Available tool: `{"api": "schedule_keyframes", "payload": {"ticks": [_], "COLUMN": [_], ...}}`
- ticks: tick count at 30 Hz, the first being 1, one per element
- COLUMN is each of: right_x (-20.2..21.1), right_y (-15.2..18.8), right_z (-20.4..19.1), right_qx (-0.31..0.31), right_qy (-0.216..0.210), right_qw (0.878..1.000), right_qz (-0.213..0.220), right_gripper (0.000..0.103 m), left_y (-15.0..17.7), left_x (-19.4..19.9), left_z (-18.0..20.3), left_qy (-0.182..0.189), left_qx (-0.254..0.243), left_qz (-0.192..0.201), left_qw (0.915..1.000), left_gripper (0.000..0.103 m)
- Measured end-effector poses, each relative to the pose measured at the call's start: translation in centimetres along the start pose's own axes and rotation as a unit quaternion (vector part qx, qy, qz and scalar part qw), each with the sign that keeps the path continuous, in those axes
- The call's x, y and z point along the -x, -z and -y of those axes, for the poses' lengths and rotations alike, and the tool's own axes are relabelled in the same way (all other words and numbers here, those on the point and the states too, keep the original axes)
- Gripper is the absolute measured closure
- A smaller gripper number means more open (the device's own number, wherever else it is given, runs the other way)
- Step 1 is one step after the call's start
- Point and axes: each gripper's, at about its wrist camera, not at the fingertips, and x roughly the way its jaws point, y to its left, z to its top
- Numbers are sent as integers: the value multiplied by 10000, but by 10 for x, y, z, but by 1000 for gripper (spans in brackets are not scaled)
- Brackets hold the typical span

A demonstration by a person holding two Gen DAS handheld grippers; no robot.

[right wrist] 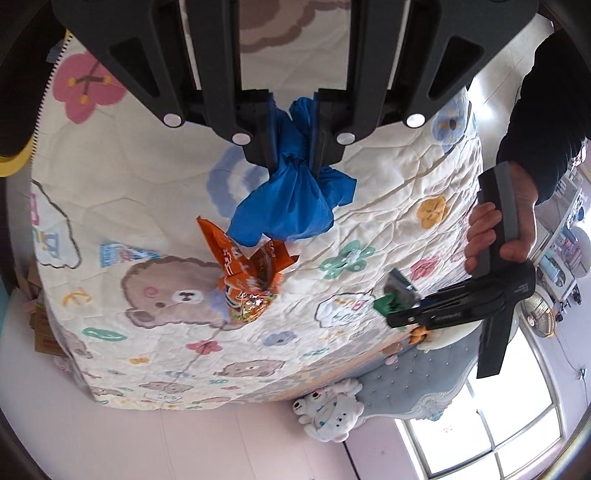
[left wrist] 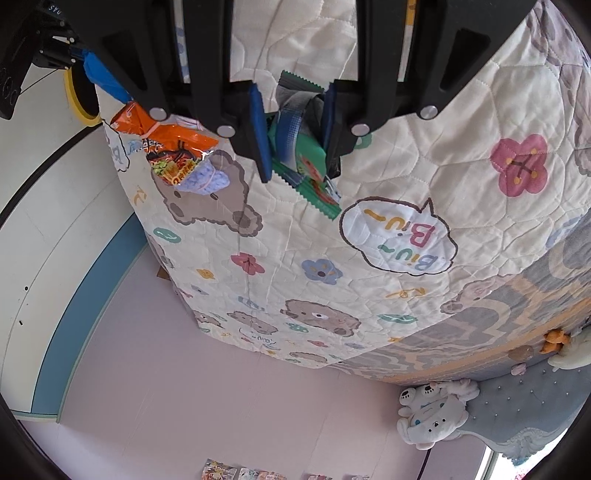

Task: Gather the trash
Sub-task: 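Carry the green wrapper and blue glove toward the yellow-rimmed bin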

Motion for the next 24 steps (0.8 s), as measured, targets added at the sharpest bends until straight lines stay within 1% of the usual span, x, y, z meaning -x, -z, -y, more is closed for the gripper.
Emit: {"api": "schedule_keyframes", "payload": {"ticks": [7, 14, 24], "right_x": [41, 77, 115], "right_y": [3, 4, 7], "right_z": [27, 49, 73], "right_qx": [-201, -351, -512], "right_qy": [249, 458, 719], "right_qw": [9990, 9963, 9916], "right_qz": [312, 629, 945], "right_gripper": [90, 90, 90], "left_y": [-2, 1, 8], "left_x": [15, 19, 21], "left_z": [15, 49, 101], "left_qy": [139, 343, 660], "left_qx": [-20, -222, -526], "left_qz": [97, 112, 52], "left_qw": [9999, 9991, 9964], "left_gripper": [80, 80, 80]}}
